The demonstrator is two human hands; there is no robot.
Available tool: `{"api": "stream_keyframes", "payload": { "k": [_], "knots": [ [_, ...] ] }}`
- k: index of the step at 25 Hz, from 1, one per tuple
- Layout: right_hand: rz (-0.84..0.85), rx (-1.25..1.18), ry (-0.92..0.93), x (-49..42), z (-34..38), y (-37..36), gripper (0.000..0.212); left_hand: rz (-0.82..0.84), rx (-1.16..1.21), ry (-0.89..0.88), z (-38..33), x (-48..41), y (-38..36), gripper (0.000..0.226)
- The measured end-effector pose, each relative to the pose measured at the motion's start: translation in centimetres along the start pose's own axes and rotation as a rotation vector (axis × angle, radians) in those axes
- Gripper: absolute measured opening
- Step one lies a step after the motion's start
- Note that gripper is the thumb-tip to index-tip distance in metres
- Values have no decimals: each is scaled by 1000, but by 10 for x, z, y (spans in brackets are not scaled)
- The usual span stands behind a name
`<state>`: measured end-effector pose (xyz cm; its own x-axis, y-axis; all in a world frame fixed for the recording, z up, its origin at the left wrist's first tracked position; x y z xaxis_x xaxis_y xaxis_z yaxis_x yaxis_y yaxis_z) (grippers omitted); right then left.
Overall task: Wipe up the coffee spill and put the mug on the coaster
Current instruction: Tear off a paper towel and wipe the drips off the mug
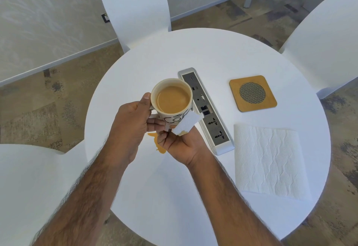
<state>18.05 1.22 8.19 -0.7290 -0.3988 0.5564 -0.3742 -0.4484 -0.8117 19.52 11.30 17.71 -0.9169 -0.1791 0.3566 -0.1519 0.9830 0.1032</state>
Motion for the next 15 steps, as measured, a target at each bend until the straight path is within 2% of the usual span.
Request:
{"api": "stream_keyframes", "payload": {
  "k": [3, 11, 15],
  "knots": [
    [-46, 18, -13, 5, -3, 8, 17, 2, -21, 1, 2, 2, -2, 44],
    [-138, 26, 29, 21, 1, 23, 30, -6, -31, 5, 2, 5, -3, 43],
    [-207, 63, 128, 29, 9, 30, 26, -3, -34, 0, 4, 5, -6, 44]
  ]
}}
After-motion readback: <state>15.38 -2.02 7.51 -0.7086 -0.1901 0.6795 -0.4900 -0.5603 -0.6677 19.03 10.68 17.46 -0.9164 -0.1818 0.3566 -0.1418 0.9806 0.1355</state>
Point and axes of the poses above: each hand's wrist, its own x-axis away from the middle knuckle, its own y-axis out of the back of the hand, z = x × y, the point moved 6 cm from there along -x, towards the middle knuckle, and after that the axes turned 7 degrees about -z, right-handed, at the moved point
